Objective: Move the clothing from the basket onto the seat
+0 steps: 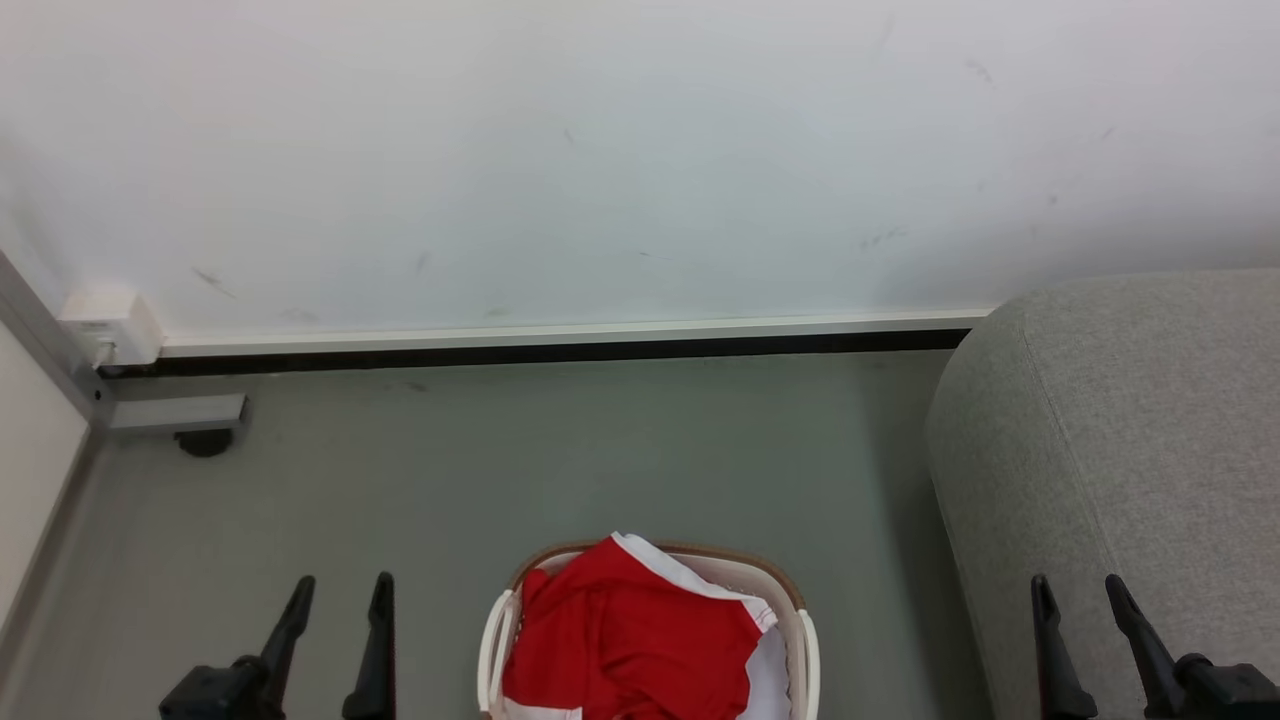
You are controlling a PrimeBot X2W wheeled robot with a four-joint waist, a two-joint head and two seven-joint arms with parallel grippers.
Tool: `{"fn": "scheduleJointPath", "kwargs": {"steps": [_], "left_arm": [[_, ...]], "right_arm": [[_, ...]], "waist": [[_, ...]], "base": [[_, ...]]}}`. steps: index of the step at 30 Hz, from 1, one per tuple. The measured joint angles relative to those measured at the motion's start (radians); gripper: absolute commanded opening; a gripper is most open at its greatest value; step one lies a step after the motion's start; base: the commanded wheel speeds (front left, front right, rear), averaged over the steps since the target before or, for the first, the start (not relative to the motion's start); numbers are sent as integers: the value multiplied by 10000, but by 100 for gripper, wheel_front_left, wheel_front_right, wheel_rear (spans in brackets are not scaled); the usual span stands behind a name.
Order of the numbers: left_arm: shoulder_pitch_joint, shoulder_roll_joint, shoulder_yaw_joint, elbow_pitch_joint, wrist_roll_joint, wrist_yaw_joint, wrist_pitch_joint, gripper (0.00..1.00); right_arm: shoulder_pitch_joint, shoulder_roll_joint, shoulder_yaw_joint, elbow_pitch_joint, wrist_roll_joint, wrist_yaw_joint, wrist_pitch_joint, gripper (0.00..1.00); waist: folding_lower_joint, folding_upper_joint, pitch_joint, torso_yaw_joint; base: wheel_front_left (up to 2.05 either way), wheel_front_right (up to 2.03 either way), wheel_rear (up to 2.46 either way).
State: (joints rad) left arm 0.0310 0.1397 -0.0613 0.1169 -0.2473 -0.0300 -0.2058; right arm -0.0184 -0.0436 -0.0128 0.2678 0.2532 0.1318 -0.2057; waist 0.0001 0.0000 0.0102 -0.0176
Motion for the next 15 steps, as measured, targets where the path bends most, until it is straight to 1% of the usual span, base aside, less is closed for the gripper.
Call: {"fn": "scheduleJointPath", "kwargs": {"steps": [9, 15], "left_arm": [[54, 86, 38, -115, 694, -63, -169, 100], [-425, 211, 27, -221, 1158, -336, -280, 100]], "right_arm": [[-10, -13, 301, -58, -422, 0, -198, 100], [-351, -21, 573, -382, -648, 0, -309, 100]], "waist": [[-1, 0, 159, -246], [0, 1, 681, -524]], "base": [[0, 0, 0], [0, 0, 0]]}}
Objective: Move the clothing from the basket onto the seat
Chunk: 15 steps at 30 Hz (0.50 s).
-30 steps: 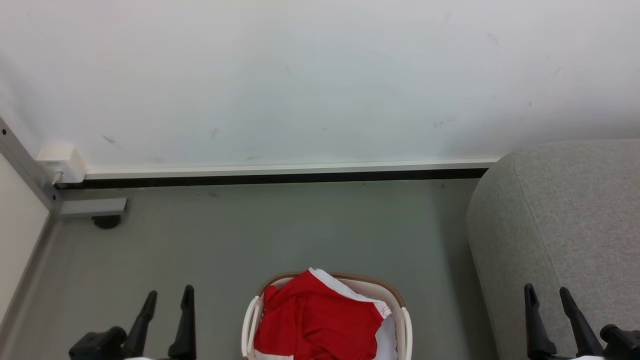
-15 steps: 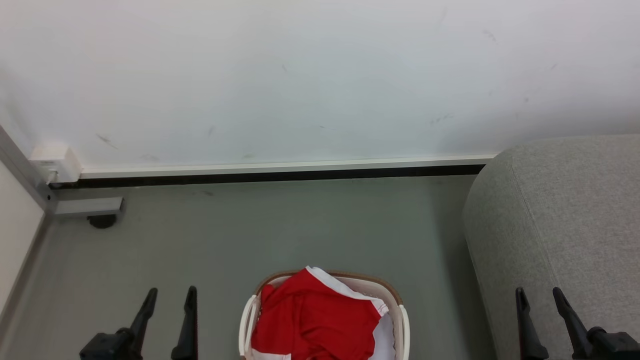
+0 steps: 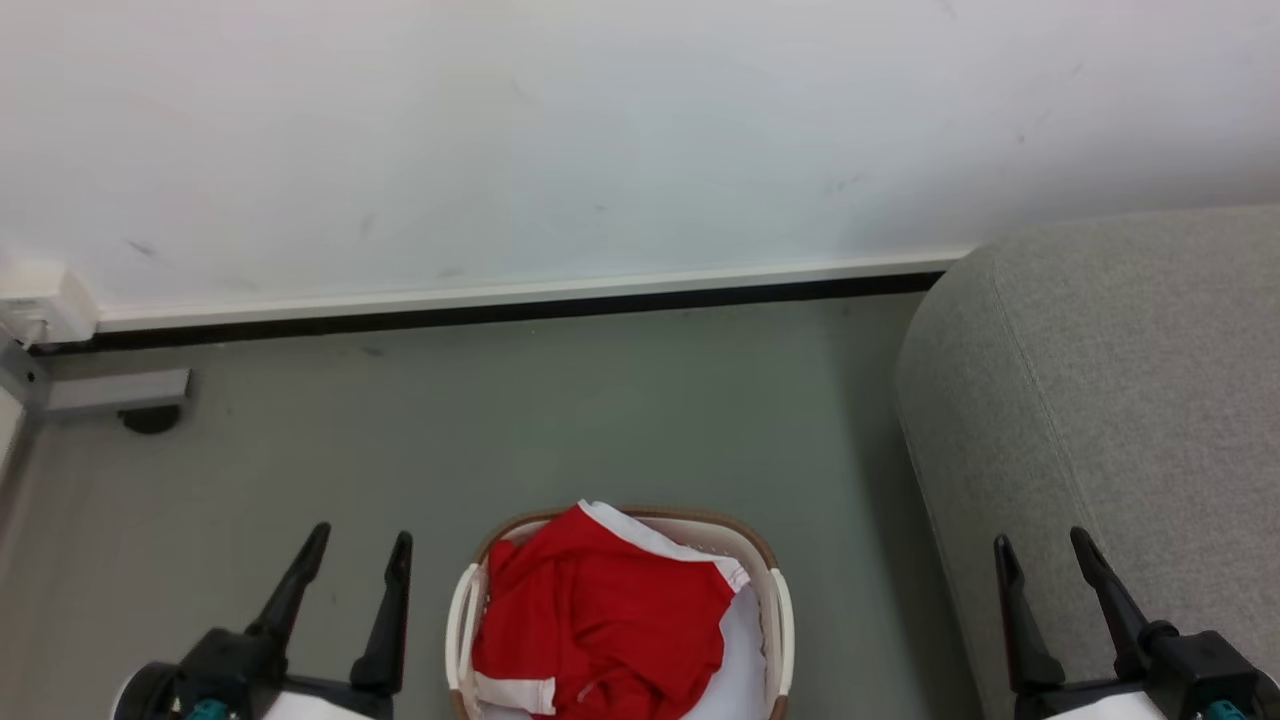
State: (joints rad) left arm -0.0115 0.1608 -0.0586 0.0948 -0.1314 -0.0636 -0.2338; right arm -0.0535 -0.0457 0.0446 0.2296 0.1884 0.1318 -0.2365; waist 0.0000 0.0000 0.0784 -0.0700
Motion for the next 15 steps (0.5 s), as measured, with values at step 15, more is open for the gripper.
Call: {"fn": "scheduleJointPath", "kwargs": {"steps": [15], "left_arm": [[-3997, 679, -1871, 2778, 1223, -637, -305, 100]], "right_arm": [[-1785, -35, 721, -1484, -140, 0, -261, 100]], "waist": [[2, 0, 3179, -954]], "base": [[0, 0, 0]]}}
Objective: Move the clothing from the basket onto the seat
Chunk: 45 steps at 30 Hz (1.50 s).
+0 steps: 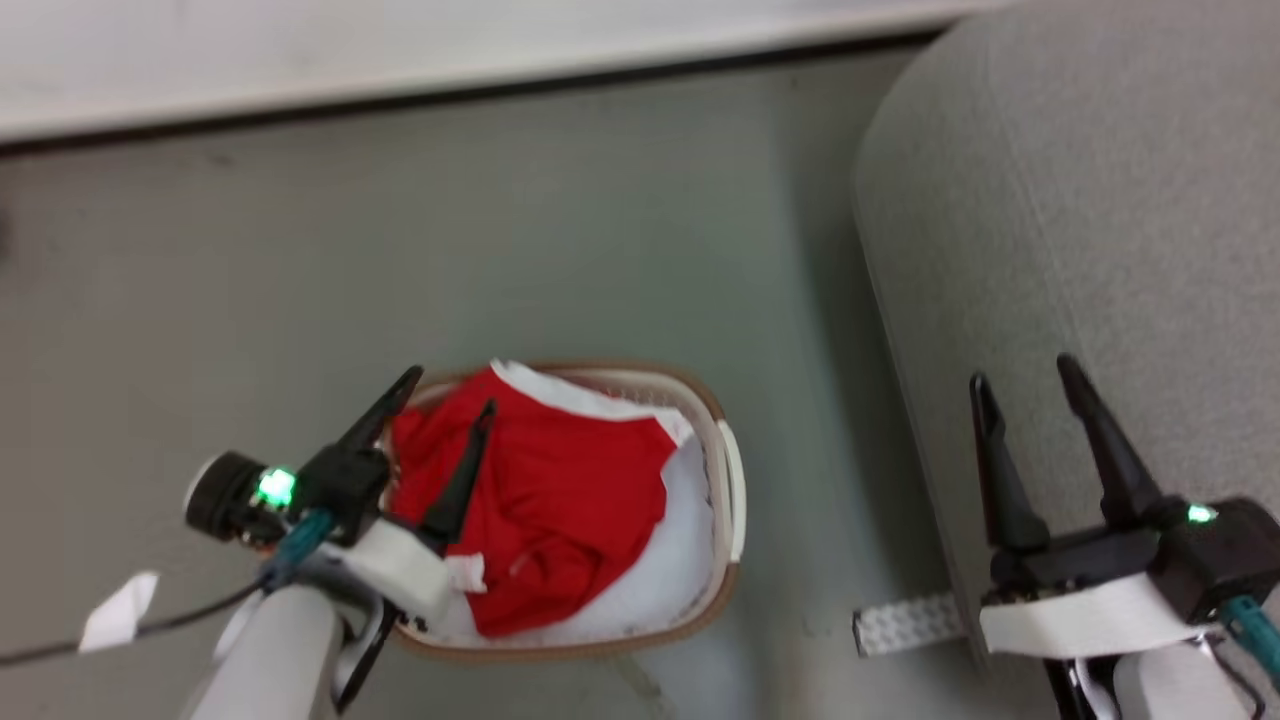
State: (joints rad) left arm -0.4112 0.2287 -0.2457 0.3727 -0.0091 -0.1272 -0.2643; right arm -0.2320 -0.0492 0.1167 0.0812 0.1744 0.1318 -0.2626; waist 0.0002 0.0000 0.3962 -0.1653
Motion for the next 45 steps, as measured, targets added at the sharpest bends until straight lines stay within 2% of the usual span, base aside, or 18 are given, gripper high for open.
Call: {"fn": "scheduleJointPath", "kwargs": {"steps": [1, 5, 10, 18, 25, 26, 27, 31, 37, 41, 45], "left_arm": [[0, 0, 0, 0, 0, 0, 0, 100], [-1343, 40, -750, 1856, 188, -17, 15, 100], [-2845, -244, -1718, 3710, 134, -15, 447, 100], [-4660, -240, -2780, 5636, 42, -42, 924, 100], [-5869, -207, -3639, 6713, 311, -42, 1080, 100], [-5950, -213, -3777, 6845, 382, -42, 1041, 46], [-6001, -244, -3891, 6972, 424, -42, 997, 0], [-6080, -535, -4324, 7398, 313, -40, 719, 0], [-5559, -876, -4335, 7419, -688, -42, 107, 0], [-4703, -884, -4174, 6370, -1526, -42, 12, 0], [-3349, -566, -4069, 4895, -2274, -42, 4, 0]], "right_arm": [[0, 0, 0, 0, 0, 0, 0, 100], [-582, 0, 10, -481, 50, 0, -17, 100], [-1039, -8, 35, -1087, 148, 0, -21, 100], [-1746, -2, 382, -2082, 138, 0, -21, 100], [-2004, -4, 564, -2928, 148, 0, -21, 100], [-2006, -2, 585, -3018, 173, 2, -21, 100], [-2004, 0, 577, -3091, 221, 0, -23, 100], [-1949, -4, 474, -3124, 393, 0, -21, 100], [-1708, 2, 320, -2761, 642, 0, -21, 100], [-1342, 2, 48, -2416, 654, 0, -21, 100], [-695, 4, -155, -1973, 619, 0, -23, 100]], "waist": [[0, 0, 0, 0], [1, 0, 1096, -239], [2, 0, 2402, -486], [2, 0, 4192, -676], [1, 0, 5411, -766], [1, 0, 5529, -782], [1, 0, 5620, -795], [0, 0, 5627, -733], [-1, 0, 4885, -519], [-1, 0, 4010, -301], [-2, 0, 2892, -55]], "base": [[0, 0, 0], [0, 0, 0], [0, 0, 0], [0, 0, 0], [0, 0, 0], [0, 0, 0], [0, 0, 0], [0, 0, 0], [0, 0, 0], [0, 0, 0], [0, 0, 0]]}}
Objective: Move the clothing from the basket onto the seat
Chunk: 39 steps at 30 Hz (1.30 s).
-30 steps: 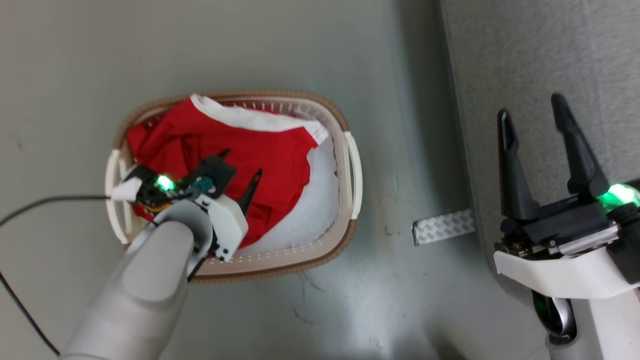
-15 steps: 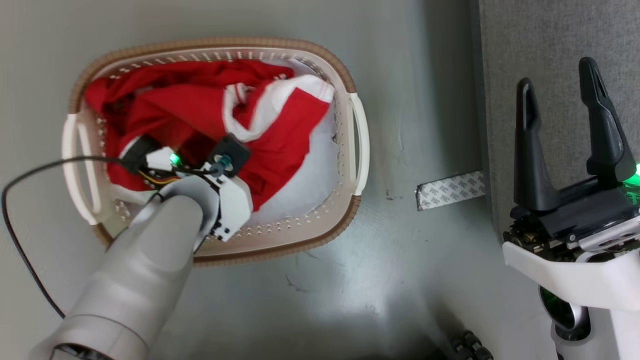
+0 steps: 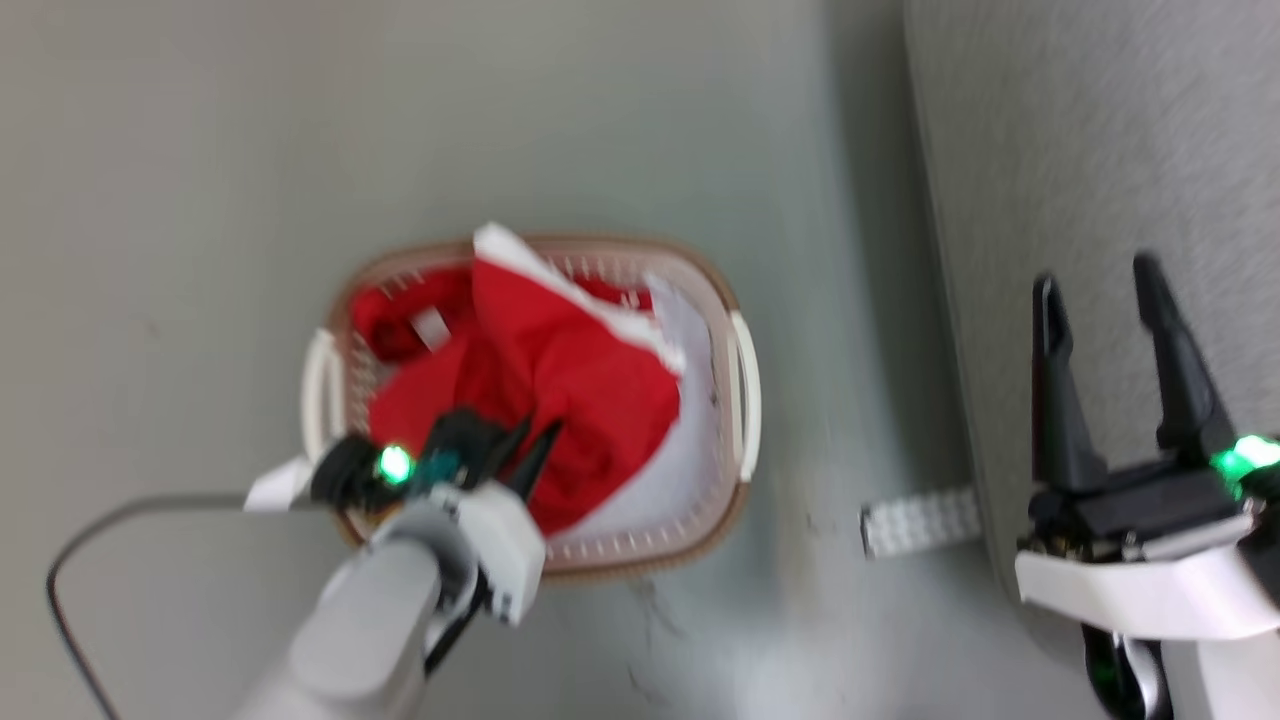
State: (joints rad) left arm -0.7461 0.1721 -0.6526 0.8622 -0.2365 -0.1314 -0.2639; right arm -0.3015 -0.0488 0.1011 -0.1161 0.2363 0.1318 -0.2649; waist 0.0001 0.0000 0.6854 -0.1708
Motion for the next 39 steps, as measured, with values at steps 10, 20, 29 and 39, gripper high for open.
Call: {"fn": "scheduleJointPath", "kwargs": {"steps": [10, 20, 29, 39], "left_arm": [[2399, 500, 125, -2433, -989, 19, 6, 0], [3560, 988, 40, -5641, -1361, 470, 1315, 0], [3885, 1197, -161, -7952, -1551, 752, 2667, 0], [3890, 1103, -552, -8640, -1584, 765, 3200, 0]], "right_arm": [[1724, -4, -259, 786, -155, 0, 2, 100], [2589, -690, 552, 796, -585, 0, 0, 100], [2152, -2341, 2679, 706, 12, 2, 2, 100], [73, -2970, 5714, 1883, 508, 0, 817, 100]], "waist": [[-4, 0, -3295, 547], [-6, 0, -6037, 906], [-5, 1, -7264, 1101], [-2, 1, -7408, 1191]], "base": [[0, 0, 0], [0, 0, 0], [0, 0, 0], [0, 0, 0]]}}
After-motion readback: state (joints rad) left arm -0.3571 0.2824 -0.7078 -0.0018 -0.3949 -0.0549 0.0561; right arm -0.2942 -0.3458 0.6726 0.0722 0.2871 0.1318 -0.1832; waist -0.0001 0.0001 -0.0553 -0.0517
